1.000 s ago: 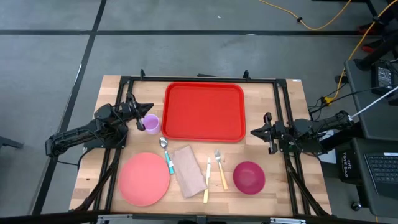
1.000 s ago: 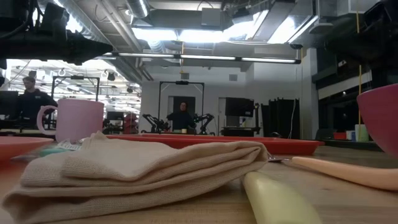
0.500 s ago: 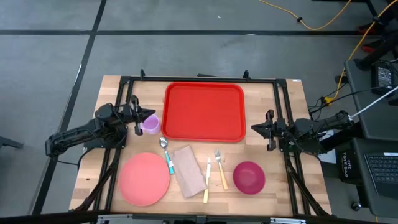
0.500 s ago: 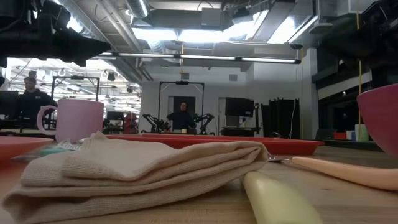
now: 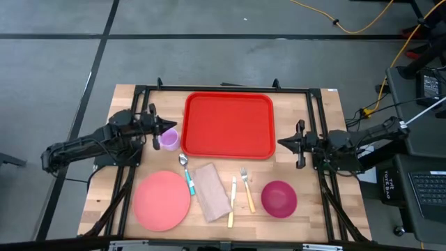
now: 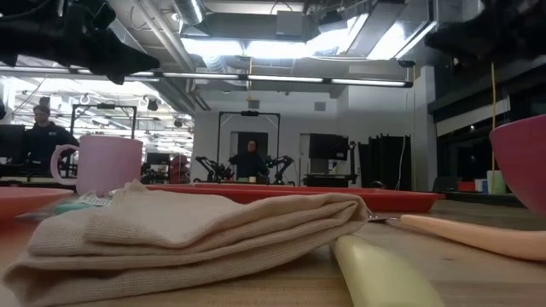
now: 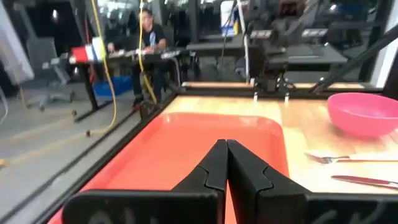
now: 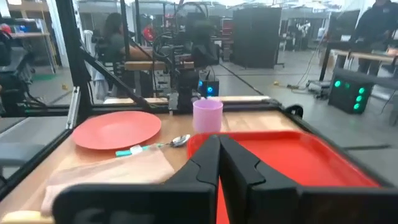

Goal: Set up tray
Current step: Put the purple mug in the top left corner of the red tray

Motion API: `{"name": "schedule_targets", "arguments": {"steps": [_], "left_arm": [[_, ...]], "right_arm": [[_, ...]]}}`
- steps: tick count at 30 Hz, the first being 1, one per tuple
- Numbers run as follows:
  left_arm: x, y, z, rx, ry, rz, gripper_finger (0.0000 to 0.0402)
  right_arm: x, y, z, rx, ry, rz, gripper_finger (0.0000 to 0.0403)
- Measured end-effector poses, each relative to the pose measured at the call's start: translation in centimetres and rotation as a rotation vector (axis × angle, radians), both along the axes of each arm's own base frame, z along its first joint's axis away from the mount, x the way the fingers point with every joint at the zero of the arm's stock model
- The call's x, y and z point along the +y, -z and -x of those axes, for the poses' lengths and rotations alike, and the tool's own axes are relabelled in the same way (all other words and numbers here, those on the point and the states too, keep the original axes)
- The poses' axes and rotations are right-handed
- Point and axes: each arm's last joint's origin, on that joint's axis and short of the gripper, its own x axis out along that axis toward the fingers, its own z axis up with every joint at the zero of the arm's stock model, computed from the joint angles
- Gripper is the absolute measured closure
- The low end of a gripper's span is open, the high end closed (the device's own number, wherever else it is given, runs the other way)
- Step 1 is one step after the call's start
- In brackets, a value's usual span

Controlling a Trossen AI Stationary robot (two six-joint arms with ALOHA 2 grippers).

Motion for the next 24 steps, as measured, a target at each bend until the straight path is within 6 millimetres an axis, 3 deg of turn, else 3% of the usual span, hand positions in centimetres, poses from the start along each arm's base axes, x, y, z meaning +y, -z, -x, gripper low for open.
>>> {"name": "schedule_targets", "arguments": {"steps": [9,15,19,24], "left_arm": [[0.5,-2.2,-1.8,0.146,0.018,0.059,0.0401],[-0.1,-4.4,-2.7,0.337,0.060,0.061,0.0400],[-0.6,-5.7,-2.5,0.427,-0.037,0.098,0.0401],[-1.5,-6.6,-2.4,0.436,-0.020,0.098,0.0400]], "right_arm": [[0.1,-3.3,-3.6,0.103,0.063,0.148,0.0391],[-0.6,-5.3,-6.0,0.120,0.132,0.127,0.0379],[-1.4,-5.2,-7.4,0.162,0.161,0.125,0.0383],[-2.6,-4.6,-8.2,0.190,0.003,0.082,0.0397]]}}
